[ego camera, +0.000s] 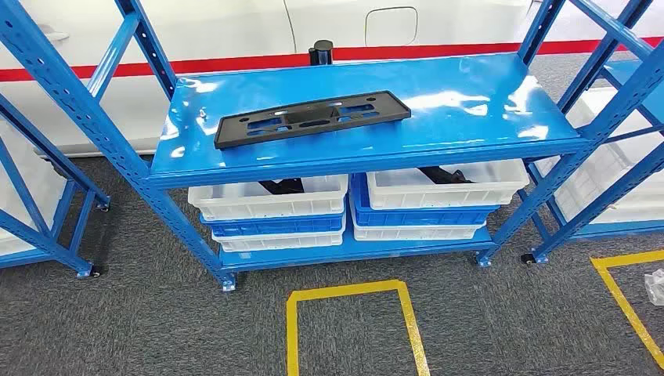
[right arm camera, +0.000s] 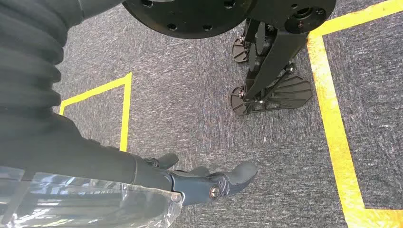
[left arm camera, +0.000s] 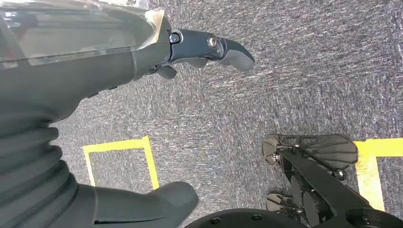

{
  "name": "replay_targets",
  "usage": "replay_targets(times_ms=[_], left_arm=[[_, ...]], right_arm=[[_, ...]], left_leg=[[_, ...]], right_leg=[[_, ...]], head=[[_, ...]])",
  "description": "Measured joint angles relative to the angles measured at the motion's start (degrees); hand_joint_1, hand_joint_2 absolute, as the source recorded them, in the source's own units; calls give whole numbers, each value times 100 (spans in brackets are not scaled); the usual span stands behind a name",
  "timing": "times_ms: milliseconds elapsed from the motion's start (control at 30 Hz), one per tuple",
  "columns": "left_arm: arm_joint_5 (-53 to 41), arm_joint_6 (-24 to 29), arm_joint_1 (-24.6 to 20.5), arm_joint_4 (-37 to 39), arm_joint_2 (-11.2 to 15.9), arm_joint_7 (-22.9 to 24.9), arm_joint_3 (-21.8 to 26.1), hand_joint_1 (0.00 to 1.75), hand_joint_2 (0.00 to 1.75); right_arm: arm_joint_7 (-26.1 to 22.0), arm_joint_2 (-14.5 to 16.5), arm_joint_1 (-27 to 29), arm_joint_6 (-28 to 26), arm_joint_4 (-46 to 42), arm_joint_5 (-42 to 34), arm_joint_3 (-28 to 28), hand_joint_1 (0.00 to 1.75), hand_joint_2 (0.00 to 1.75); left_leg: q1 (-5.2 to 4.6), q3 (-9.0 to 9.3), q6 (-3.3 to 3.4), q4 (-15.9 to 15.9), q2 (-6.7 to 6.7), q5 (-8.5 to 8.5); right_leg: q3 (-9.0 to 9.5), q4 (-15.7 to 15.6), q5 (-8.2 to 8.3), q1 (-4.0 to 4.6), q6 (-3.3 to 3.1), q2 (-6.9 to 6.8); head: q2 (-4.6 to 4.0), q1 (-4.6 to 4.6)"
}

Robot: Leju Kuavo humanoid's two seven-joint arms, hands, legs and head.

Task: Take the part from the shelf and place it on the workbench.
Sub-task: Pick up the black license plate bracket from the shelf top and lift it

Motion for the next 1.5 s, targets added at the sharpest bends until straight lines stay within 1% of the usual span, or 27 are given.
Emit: replay_targets(times_ms=[33,67,100,433,533,733,967,1033,1100,1167,1333,1433,1500], left_arm=[[0,0,0,0,0,0,0,0,116],[0,0,0,0,0,0,0,0,131],[0,0,0,0,0,0,0,0,175],[-2,0,0,-1,0,0,1,0,175],[-113,70,-8,-1,-21,0,57,0,175],[-804,578,-98,20,-167,12,406,0,175],[-1657,1239,-257,149,-393,-31,952,0,175],[-1893,1441,-307,204,-465,-61,1125,0,87],[-2117,1636,-361,264,-533,-95,1303,0,0],[-2332,1823,-411,318,-591,-129,1465,0,0],[-2912,2327,-546,470,-750,-222,1886,0,0],[-3203,2602,-629,604,-856,-284,2206,0,0],[-3389,2821,-687,719,-929,-341,2470,0,0]], right_arm=[[0,0,0,0,0,0,1,0,175],[0,0,0,0,0,0,1,0,175],[0,0,0,0,0,0,2,0,175],[0,1,0,0,0,-1,1,0,175],[-1,4,-13,-70,2,-36,81,0,175],[-36,48,-137,-609,59,-296,468,0,175],[-137,113,-307,-1284,233,-656,988,0,175],[-176,132,-359,-1467,291,-763,1139,0,175],[-217,149,-418,-1644,352,-870,1290,0,87],[-258,166,-467,-1810,406,-973,1425,0,0],[-391,206,-592,-2201,545,-1230,1793,0,0],[-489,233,-678,-2408,649,-1366,2063,0,0],[-634,256,-739,-2601,727,-1474,2254,0,0]], left_leg=[[0,0,0,0,0,0],[0,0,0,0,0,0],[0,0,0,0,0,0],[0,0,0,0,0,0],[0,0,0,0,0,0],[0,2,0,0,0,0],[0,4,0,1,1,2],[0,4,0,1,1,2],[0,4,0,1,1,3],[0,4,0,1,1,3],[0,5,1,1,1,3],[0,5,1,2,2,3],[-1,5,1,2,1,3]], right_leg=[[0,0,0,0,0,0],[0,0,0,0,0,0],[-1,0,0,0,0,0],[-1,0,0,0,0,0],[-1,0,0,0,0,0],[-6,0,0,0,0,0],[4,0,1,0,0,0],[5,0,2,0,1,0],[6,0,2,0,1,0],[7,0,2,0,1,0],[9,0,2,0,1,1],[10,0,2,0,1,1],[10,0,3,0,1,1]], head=[[0,0],[0,0],[0,0],[0,0],[0,0],[0,0],[0,0],[0,0],[0,-1],[0,-1],[0,-1],[0,-1],[0,-1]])
